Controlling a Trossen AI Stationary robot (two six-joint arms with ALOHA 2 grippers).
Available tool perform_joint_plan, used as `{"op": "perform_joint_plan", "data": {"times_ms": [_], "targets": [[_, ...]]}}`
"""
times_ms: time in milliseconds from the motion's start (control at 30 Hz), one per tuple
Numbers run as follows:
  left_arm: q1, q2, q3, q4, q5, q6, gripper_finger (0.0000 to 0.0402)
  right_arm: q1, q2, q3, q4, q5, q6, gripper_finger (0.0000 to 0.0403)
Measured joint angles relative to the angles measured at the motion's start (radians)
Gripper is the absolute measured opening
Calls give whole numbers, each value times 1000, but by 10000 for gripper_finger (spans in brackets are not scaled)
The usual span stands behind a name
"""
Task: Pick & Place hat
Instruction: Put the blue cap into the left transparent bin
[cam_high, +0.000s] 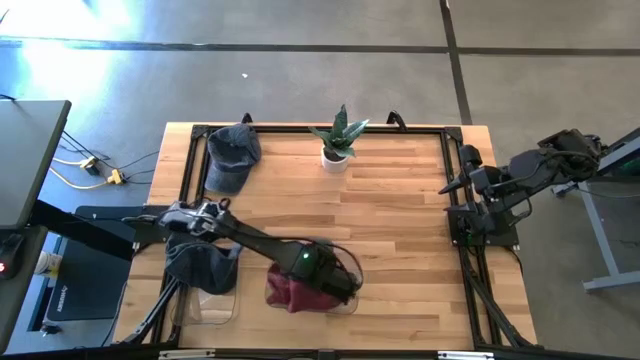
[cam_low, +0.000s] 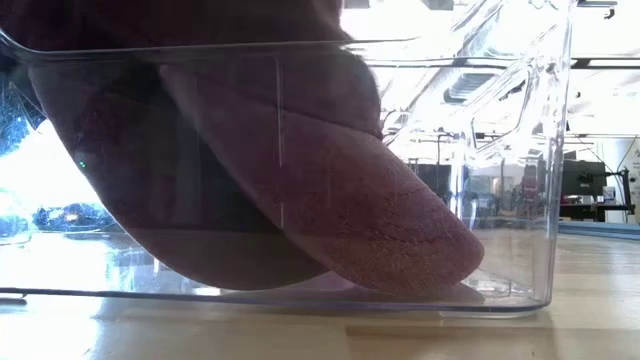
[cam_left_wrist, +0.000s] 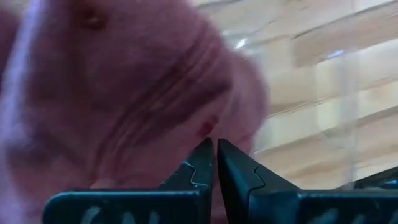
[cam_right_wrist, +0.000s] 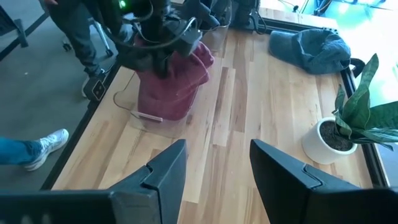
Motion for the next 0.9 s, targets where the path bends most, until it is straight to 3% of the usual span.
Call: {"op": "perform_joint_plan", "data": {"times_ms": [167, 300, 567, 700, 800, 900], "targets": [[-18, 15, 0, -189, -6, -73, 12, 0, -2, 0, 0, -2, 2, 174], [-27, 16, -26, -154, -96, -51, 2, 0, -2, 0, 0, 2, -2, 172], [-11, 13, 2, -134, -13, -51, 4, 0, -2, 0, 0, 22, -18, 172], [-5, -68, 25, -159, -22, -50, 4, 0, -2, 0, 0, 24, -19, 174], [-5, -115, 34, -180, -66, -36, 4, 0, -2, 0, 0, 25, -26, 172], [1, -164, 35, -176, -199, -5, 4, 0, -2, 0, 0, 25, -26, 173]]}}
